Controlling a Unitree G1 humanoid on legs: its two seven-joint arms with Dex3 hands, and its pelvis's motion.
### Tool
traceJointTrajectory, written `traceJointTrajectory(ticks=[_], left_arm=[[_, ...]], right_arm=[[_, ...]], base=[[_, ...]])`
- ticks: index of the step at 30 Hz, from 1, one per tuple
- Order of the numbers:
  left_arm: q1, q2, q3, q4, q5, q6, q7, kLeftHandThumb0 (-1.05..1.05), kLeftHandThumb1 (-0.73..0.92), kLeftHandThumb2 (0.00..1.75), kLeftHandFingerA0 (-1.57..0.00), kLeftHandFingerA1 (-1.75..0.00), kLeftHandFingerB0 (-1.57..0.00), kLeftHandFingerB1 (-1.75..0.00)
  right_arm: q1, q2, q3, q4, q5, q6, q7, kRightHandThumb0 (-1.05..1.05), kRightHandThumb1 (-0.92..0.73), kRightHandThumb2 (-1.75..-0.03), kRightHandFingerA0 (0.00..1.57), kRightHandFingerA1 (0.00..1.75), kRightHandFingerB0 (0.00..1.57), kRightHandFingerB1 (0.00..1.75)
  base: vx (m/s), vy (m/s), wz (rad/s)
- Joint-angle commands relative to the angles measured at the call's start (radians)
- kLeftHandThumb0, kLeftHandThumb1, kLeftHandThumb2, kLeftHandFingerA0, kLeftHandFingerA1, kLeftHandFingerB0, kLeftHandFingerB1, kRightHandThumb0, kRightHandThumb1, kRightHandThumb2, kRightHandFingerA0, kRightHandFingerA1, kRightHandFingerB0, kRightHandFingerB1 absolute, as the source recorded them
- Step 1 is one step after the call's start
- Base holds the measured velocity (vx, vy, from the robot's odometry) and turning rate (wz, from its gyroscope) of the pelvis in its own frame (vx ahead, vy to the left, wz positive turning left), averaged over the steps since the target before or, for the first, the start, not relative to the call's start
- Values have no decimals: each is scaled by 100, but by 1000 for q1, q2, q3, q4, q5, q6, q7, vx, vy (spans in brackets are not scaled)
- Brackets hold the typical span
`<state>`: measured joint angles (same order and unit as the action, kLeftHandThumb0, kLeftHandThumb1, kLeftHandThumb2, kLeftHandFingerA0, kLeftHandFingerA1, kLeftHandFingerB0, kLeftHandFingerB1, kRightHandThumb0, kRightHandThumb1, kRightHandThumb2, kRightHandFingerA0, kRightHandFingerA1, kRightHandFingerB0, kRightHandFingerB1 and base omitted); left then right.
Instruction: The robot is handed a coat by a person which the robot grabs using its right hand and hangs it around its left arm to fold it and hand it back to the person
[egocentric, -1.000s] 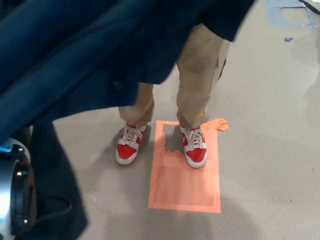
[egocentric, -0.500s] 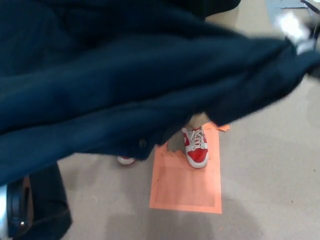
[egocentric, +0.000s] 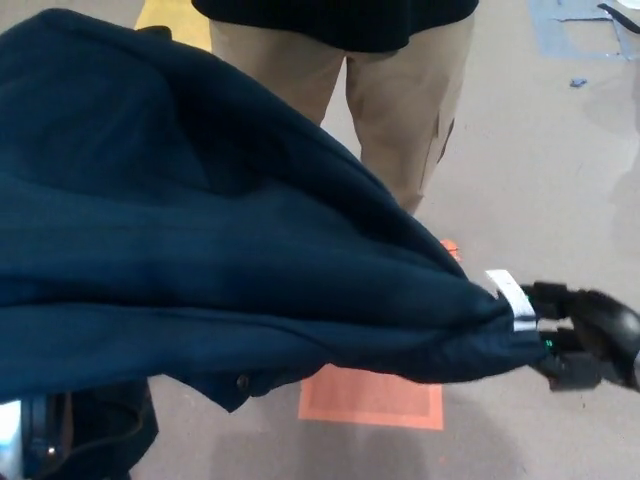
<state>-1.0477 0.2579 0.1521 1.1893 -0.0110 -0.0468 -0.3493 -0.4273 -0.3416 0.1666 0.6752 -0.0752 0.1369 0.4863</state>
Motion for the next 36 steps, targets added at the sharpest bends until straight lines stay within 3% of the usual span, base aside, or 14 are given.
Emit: traceJointTrajectory(ticks=[1, 8, 10, 11, 16, 17, 20, 25, 31, 32, 33, 34, 35, 36], left_arm=[[-29, 45, -11, -44, 2, -28, -24, -88, 72, 105, -7, -23, -8, -21], [-19, 48, -14, -51, -2, -30, -35, -88, 73, 105, -7, -22, -7, -19], [-12, 50, -14, -56, -4, -41, -42, -89, 72, 105, -8, -23, -7, -18], [-11, 50, -16, -57, -2, -43, -41, -88, 72, 105, -8, -24, -7, -18], [-1, 53, -18, -71, -3, -37, -44, -89, 73, 105, -8, -24, -8, -20], [1, 55, -21, -75, 0, -37, -43, -89, 73, 106, -8, -24, -8, -20], [7, 54, -18, -84, -10, -28, -50, -87, 72, 105, -7, -23, -7, -19], [23, 44, -21, -99, -13, -37, -64, -87, 73, 105, -7, -24, -7, -19], [32, 36, -14, -118, -27, -26, -77, -86, 72, 104, -7, -23, -7, -20], [35, 34, -15, -123, -26, -27, -74, -86, 72, 104, -8, -24, -8, -21], [40, 33, -17, -131, -25, -31, -74, -85, 72, 103, -8, -25, -8, -23], [44, 33, -18, -139, -24, -36, -76, -85, 72, 103, -8, -25, -8, -23], [47, 33, -21, -144, -21, -32, -75, -86, 73, 104, -9, -25, -8, -23], [48, 32, -20, -146, -24, -22, -78, -87, 72, 104, -8, -23, -8, -22]], right_arm=[[-3, -132, -65, 302, 62, -28, 252, -98, -63, -102, 0, 6, 0, 0], [-17, -162, -307, 466, 239, 74, 382, -82, -47, -86, 0, 0, 5, 8], [-14, -199, -393, 538, 288, 121, 464, -86, -41, -62, 0, 0, 1, 20], [-14, -207, -405, 551, 283, 121, 481, -69, -39, -82, 0, 0, 1, 8], [-8, -213, -473, 587, 288, 134, 484, -76, -43, -82, 0, 0, 0, 0], [4, -204, -475, 582, 276, 87, 471, -98, -69, -103, 0, 3, 0, 0], [33, -154, -504, 571, 261, -33, 347, -99, -81, -111, 0, 4, 0, 0], [76, -26, -488, 556, 196, -118, 40, -100, -82, -112, 0, 4, 0, 0], [124, 44, -338, 580, 42, -199, -143, -99, -86, -115, 0, 3, 0, 1], [130, 46, -321, 585, 28, -215, -156, -94, -84, -114, 0, 6, 1, 7], [138, 46, -298, 590, 12, -225, -170, -78, -92, -69, 0, 16, 20, 27], [143, 44, -280, 594, -1, -229, -179, -78, -92, -69, 0, 16, 20, 27], [146, 38, -245, 598, -31, -224, -200, -80, -76, -112, 0, 18, 9, 27], [151, 34, -220, 599, -48, -226, -207, -82, -92, -73, 0, 17, 7, 23]], base=[[0, 0, 0], [0, 0, 0], [0, 0, 0], [0, 0, 0], [0, 0, 0], [0, 0, 0], [0, 0, 0], [0, 0, 0], [0, 0, 0], [0, 0, 0], [0, 0, 0], [0, 0, 0], [0, 0, 0], [0, 0, 0]])
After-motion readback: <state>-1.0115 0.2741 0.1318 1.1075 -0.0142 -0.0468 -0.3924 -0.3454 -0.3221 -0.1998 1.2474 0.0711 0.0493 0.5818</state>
